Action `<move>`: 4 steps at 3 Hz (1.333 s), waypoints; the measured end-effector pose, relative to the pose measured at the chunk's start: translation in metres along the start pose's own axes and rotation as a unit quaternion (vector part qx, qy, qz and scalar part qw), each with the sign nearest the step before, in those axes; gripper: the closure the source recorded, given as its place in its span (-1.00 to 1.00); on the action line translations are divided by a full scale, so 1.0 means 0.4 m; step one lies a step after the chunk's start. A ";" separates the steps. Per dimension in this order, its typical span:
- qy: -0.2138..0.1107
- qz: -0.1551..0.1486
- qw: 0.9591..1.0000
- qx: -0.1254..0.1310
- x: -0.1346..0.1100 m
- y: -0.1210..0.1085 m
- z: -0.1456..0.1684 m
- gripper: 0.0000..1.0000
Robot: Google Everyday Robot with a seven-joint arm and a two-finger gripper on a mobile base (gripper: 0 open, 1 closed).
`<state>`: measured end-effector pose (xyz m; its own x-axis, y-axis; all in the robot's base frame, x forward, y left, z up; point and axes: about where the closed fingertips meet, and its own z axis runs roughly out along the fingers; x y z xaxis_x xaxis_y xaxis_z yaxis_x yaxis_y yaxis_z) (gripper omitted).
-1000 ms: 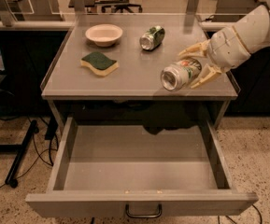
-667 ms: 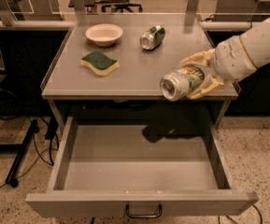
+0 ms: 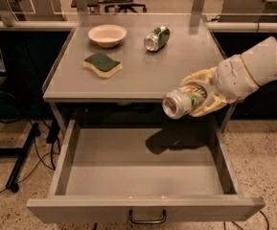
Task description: Place 7up can into top drawer
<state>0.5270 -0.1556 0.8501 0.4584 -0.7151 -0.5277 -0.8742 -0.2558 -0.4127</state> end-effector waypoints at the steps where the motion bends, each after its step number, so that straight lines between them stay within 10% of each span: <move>1: -0.001 0.000 1.000 0.007 -0.004 0.022 0.016 1.00; 4: -0.031 0.086 0.992 0.091 0.086 0.179 0.146 1.00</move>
Offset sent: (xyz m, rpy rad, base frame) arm -0.0486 -0.0034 -0.0613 0.0915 0.0198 -0.1187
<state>0.4897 -0.1604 0.7590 0.3198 -0.6950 -0.6440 -0.8992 -0.0083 -0.4375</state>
